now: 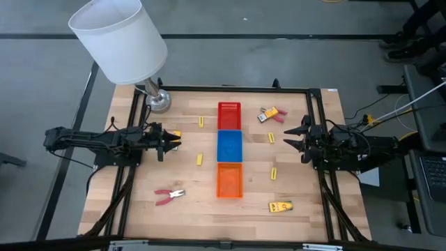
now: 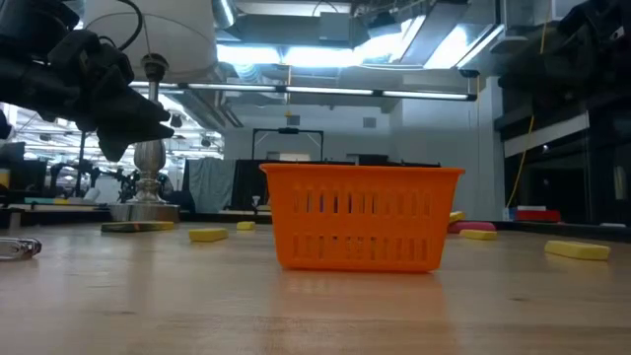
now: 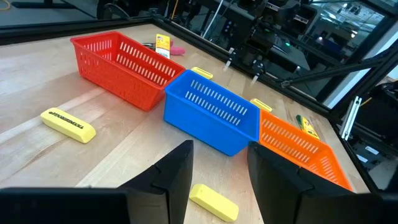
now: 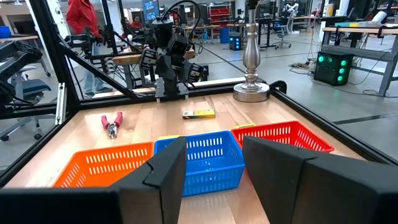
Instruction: Pick & Place School Supplies
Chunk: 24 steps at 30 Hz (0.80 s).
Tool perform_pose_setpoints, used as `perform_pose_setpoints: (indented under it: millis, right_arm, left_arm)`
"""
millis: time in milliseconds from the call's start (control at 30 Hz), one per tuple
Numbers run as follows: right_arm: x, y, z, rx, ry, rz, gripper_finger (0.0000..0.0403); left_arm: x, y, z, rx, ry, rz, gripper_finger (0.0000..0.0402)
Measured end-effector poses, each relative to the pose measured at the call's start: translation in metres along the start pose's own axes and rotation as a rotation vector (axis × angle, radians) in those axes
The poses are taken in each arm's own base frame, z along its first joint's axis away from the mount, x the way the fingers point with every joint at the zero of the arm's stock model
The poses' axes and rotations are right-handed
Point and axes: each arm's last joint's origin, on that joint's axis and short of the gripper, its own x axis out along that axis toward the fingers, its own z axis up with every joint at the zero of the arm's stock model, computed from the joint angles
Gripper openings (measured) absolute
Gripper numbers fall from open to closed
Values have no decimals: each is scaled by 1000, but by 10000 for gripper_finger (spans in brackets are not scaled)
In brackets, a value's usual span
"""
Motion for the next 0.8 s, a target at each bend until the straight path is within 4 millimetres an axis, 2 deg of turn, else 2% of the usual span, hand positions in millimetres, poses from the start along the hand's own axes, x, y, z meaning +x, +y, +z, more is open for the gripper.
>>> perform_pose_setpoints:
  millis: [67,133,200,300,433,633,800]
  right_arm:
    - [0,0,1,-47,-8,-6,162]
    - [0,0,3,-14,-30,-8,162]
    - [0,1,7,170,-71,29,162]
    - [-1,2,11,540,-93,90,162]
    - [0,1,12,961,-105,68,162]
    - [0,3,13,1125,-60,154,162]
    - [-2,5,19,1074,-98,234,162]
  left_arm:
    - [0,0,0,0,0,1,148]
    - [0,0,0,0,1,0,148]
    - [0,0,0,0,0,0,148]
    - [0,0,0,0,0,1,148]
    - [0,0,0,0,0,0,148]
    - [0,0,0,0,0,0,148]
    - [0,0,0,0,0,0,148]
